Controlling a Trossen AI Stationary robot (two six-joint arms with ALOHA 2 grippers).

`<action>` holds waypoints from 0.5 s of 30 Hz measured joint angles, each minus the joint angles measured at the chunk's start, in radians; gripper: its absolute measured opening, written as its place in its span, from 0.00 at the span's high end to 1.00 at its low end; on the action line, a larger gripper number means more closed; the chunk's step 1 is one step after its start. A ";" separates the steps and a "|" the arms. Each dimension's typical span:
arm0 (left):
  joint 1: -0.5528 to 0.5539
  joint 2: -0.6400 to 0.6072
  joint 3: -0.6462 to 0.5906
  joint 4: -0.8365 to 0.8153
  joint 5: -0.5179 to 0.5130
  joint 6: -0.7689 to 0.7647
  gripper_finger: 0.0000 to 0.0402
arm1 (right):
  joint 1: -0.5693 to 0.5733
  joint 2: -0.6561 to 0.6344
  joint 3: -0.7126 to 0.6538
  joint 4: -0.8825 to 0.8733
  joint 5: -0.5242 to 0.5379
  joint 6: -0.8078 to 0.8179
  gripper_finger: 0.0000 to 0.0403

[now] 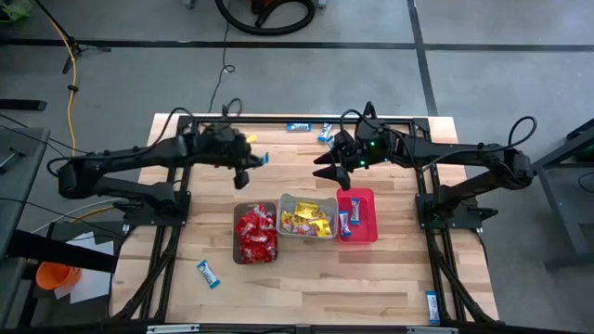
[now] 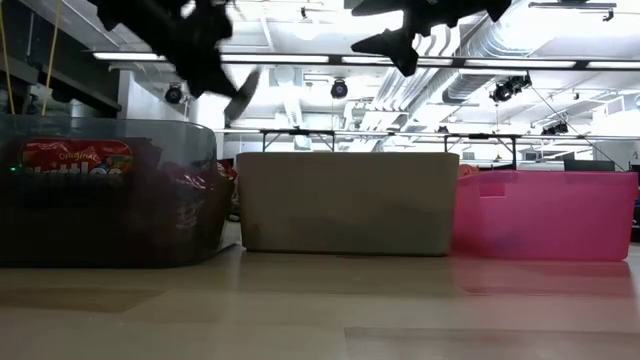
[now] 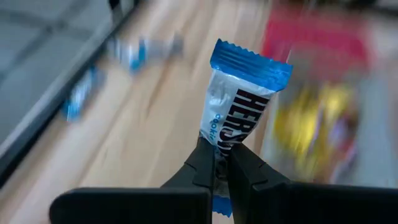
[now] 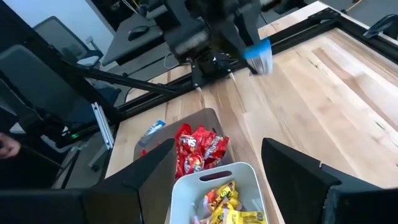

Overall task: Sort candy
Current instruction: Put the white chocolate into the pink bin

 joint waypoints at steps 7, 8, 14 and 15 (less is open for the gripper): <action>-0.166 0.030 -0.069 0.391 -0.153 -0.180 1.00 | 0.000 0.000 0.000 0.001 -0.042 0.000 0.42; -0.189 0.044 -0.085 0.429 -0.176 -0.196 1.00 | 0.000 0.000 0.000 0.001 -0.042 0.000 0.42; -0.272 0.121 -0.111 0.574 -0.243 -0.239 1.00 | 0.000 0.000 0.000 0.005 -0.042 -0.005 0.42; -0.277 0.131 -0.111 0.595 -0.243 -0.239 1.00 | -0.001 -0.001 0.000 0.006 -0.043 -0.006 0.42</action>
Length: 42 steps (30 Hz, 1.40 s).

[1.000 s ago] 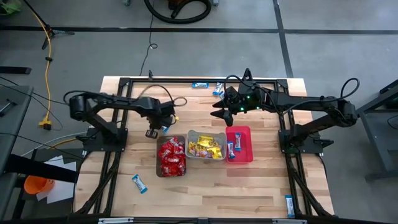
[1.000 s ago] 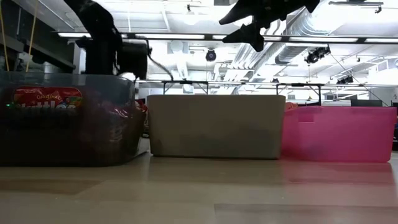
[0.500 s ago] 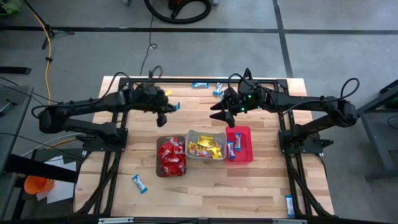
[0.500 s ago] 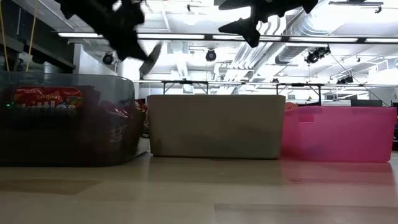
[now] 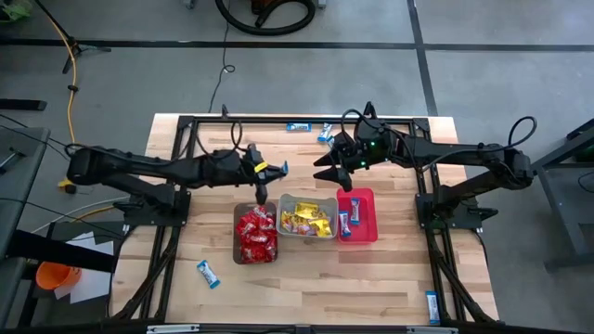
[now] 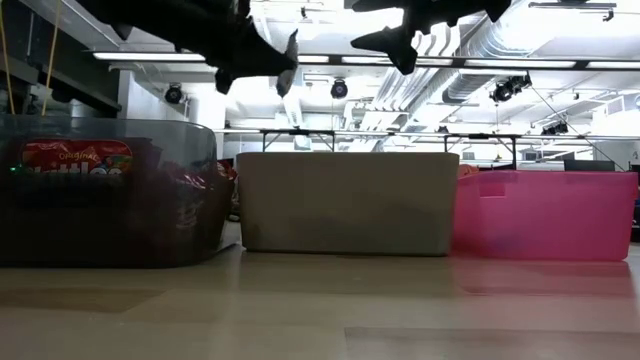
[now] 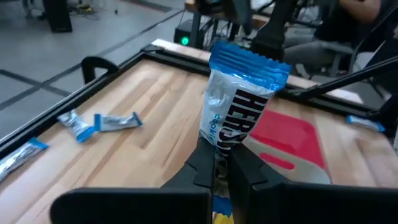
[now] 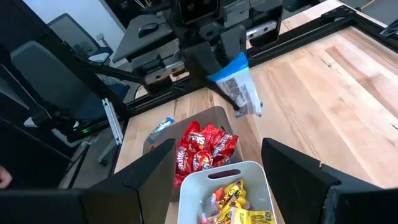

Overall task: Sort candy
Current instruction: Put the white chocolate into the pink bin

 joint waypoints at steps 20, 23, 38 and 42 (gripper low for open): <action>-0.043 0.741 0.610 0.140 0.235 0.236 0.98 | -0.041 -0.222 0.000 0.084 0.214 0.004 0.42; -0.053 0.847 0.721 0.136 0.269 0.220 0.96 | -0.041 -0.225 0.000 0.081 0.226 0.001 0.42; -0.087 0.966 0.862 0.049 0.262 0.102 0.63 | -0.041 -0.225 0.000 0.080 0.225 -0.035 0.42; -0.081 0.943 0.862 -0.002 0.262 0.106 0.52 | -0.041 -0.225 0.000 0.080 0.225 -0.050 0.42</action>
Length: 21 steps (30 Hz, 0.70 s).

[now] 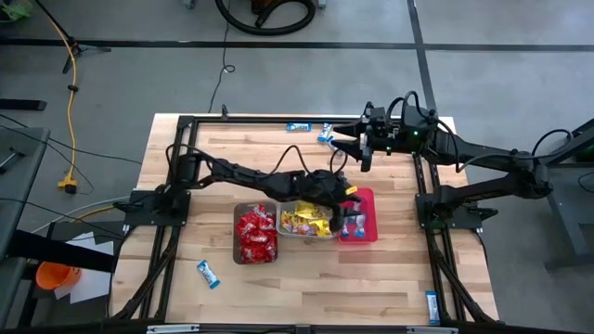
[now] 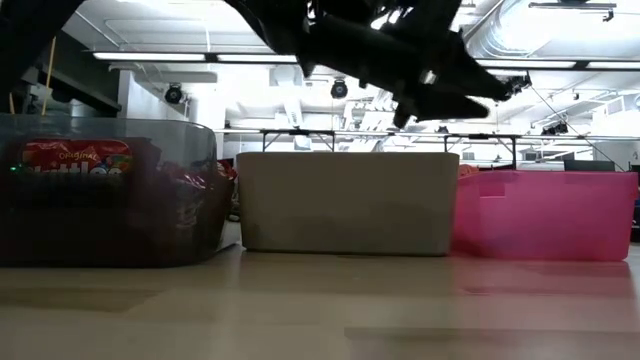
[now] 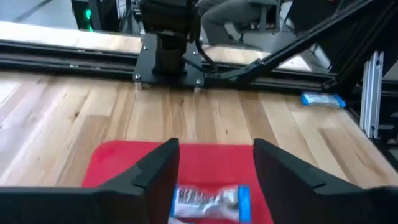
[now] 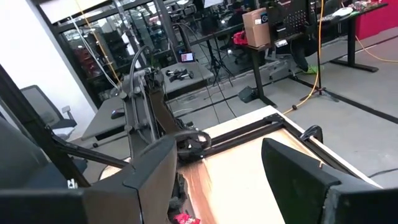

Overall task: Sort candy
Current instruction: Put the white chocolate into the pink bin

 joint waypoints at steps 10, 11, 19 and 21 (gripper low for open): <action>0.151 -0.339 -0.090 -0.453 0.058 0.067 0.49 | 0.000 -0.032 0.000 -0.009 -0.015 -0.029 0.42; 0.170 -0.392 -0.125 -0.438 0.058 0.066 0.49 | 0.000 -0.035 0.000 -0.007 -0.015 -0.032 0.42; 0.227 -0.814 -0.603 0.042 0.023 -0.131 0.49 | 0.000 -0.040 0.000 -0.055 -0.015 -0.035 0.42; 0.207 -0.895 -0.723 0.152 -0.022 -0.195 0.49 | 0.000 -0.038 0.000 -0.073 -0.015 -0.031 0.42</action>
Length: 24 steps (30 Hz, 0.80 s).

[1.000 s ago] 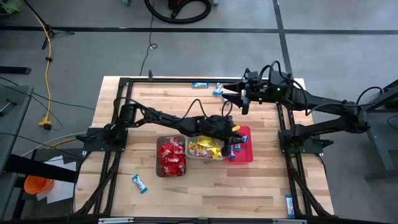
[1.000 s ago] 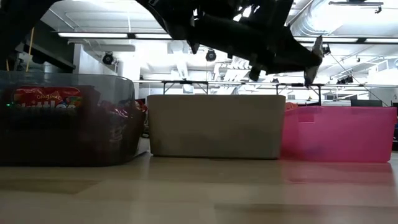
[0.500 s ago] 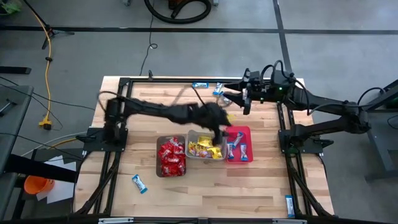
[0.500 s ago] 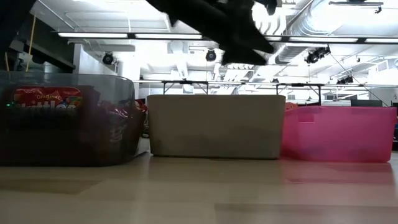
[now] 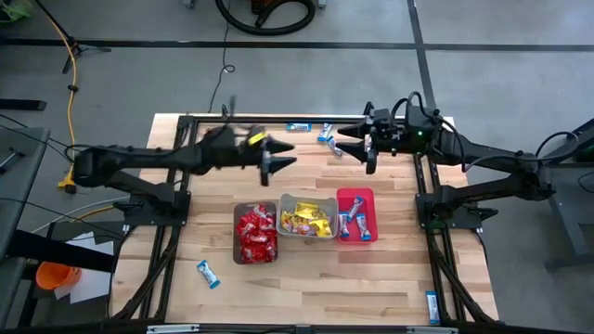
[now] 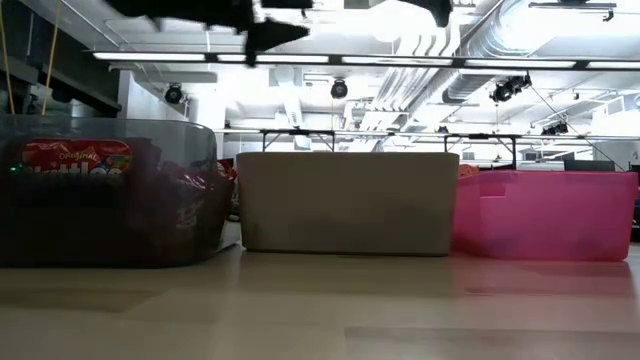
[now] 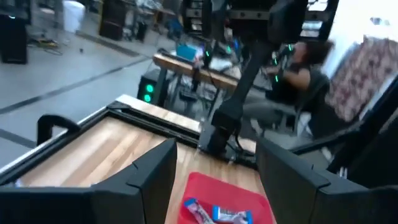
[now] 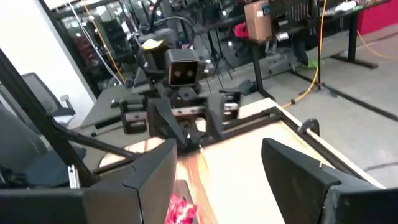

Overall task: Sort candy
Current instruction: Put the white chocolate into the pink bin

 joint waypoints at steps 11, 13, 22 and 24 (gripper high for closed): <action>-0.154 -0.116 -0.206 0.044 -0.199 -0.029 0.49 | 0.021 0.071 0.000 -0.107 0.002 0.019 0.42; -0.166 -0.116 -0.206 0.043 -0.198 0.018 0.49 | 0.044 0.095 0.000 -0.135 0.002 0.019 0.42; -0.177 -0.116 -0.206 0.042 -0.199 0.174 0.49 | 0.147 0.159 0.000 -0.133 0.038 0.063 0.42; -0.171 -0.117 -0.206 0.043 -0.199 0.174 0.49 | 0.160 0.159 0.000 -0.129 0.072 0.061 0.42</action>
